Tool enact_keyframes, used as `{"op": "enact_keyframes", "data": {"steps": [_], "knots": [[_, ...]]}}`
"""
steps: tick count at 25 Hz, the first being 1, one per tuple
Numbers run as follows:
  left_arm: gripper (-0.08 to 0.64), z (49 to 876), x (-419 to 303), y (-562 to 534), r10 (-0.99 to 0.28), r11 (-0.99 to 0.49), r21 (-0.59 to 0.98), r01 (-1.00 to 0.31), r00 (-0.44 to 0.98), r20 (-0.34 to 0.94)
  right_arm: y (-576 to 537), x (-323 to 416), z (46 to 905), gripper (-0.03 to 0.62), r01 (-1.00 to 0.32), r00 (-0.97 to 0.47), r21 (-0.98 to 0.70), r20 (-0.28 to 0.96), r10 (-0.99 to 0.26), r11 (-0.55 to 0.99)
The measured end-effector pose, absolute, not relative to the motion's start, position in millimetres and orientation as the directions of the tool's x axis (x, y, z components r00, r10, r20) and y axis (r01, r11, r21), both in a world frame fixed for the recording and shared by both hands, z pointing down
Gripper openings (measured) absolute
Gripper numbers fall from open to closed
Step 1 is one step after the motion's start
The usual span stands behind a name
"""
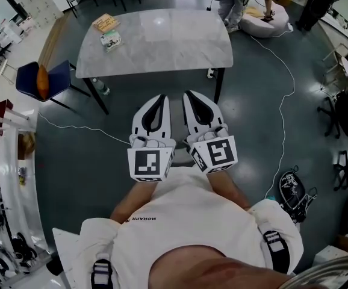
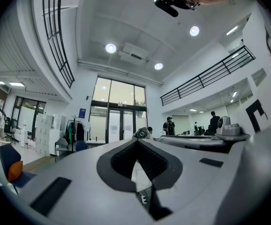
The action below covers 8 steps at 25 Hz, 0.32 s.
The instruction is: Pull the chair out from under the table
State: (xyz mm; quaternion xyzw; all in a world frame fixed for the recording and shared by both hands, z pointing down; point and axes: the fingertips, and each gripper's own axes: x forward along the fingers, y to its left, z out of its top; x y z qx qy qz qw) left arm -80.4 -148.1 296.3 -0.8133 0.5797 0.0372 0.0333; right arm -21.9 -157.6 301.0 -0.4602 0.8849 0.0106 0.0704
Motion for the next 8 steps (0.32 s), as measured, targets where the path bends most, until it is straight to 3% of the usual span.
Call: {"op": "enact_keyframes", "data": {"steps": [8], "knots": [[0.005,298.8,-76.4,-146.7,-0.938,-0.332,-0.001,-0.943,0.331,-0.100,-155.3,-22.3,302.9,0.014,-0.813,-0.572,-0.038,-0.134,-0.809,0.581]]}}
